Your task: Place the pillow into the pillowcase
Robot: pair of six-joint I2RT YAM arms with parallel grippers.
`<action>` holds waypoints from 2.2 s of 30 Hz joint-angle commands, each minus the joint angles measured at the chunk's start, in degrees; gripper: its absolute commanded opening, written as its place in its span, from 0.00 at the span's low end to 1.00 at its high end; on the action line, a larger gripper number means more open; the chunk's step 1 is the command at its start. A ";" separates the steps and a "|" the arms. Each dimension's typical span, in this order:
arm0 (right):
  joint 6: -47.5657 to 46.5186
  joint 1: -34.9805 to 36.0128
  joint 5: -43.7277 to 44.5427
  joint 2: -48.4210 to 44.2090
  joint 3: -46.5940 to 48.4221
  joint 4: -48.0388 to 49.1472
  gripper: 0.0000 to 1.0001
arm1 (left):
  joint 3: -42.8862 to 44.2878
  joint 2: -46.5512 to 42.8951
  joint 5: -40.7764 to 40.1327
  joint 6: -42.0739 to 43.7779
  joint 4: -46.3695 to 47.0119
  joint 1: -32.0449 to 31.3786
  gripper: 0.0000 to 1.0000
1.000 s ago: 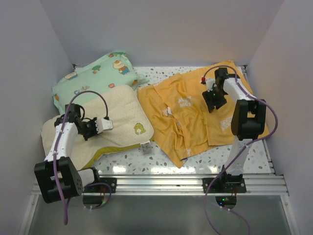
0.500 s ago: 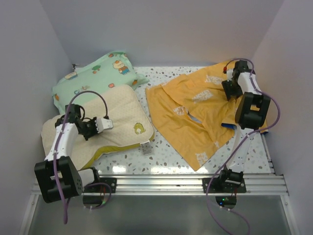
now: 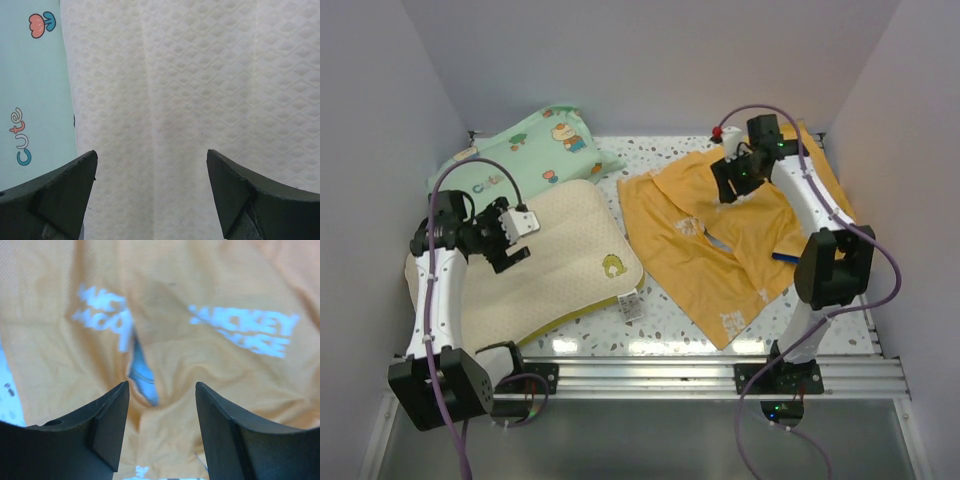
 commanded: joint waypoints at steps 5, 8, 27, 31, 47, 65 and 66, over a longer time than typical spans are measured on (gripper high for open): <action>2.57 7.73 3.25 0.87 -12.45 7.84 0.55 | 0.27 0.02 4.92 -6.21 0.92 0.56 0.93; 3.01 9.22 4.93 3.33 -14.12 10.66 0.55 | 0.09 0.19 5.01 -6.92 1.89 0.47 0.93; 4.86 11.25 11.34 12.92 -14.31 21.13 0.39 | -1.75 0.11 2.90 -8.33 4.44 0.64 0.94; 5.47 11.16 10.82 9.95 -12.28 17.88 0.22 | -1.05 0.11 3.43 -8.15 4.00 0.64 0.94; 2.84 11.07 10.47 7.21 -7.10 11.19 0.00 | 1.33 2.66 5.19 -6.04 2.77 0.47 0.95; -1.90 11.07 17.74 -1.24 -6.57 9.79 0.00 | 0.97 3.53 5.01 -5.86 4.35 0.38 0.95; -2.34 11.07 18.89 -0.54 -6.05 9.87 0.00 | 1.06 3.88 4.84 -5.95 4.35 0.47 0.95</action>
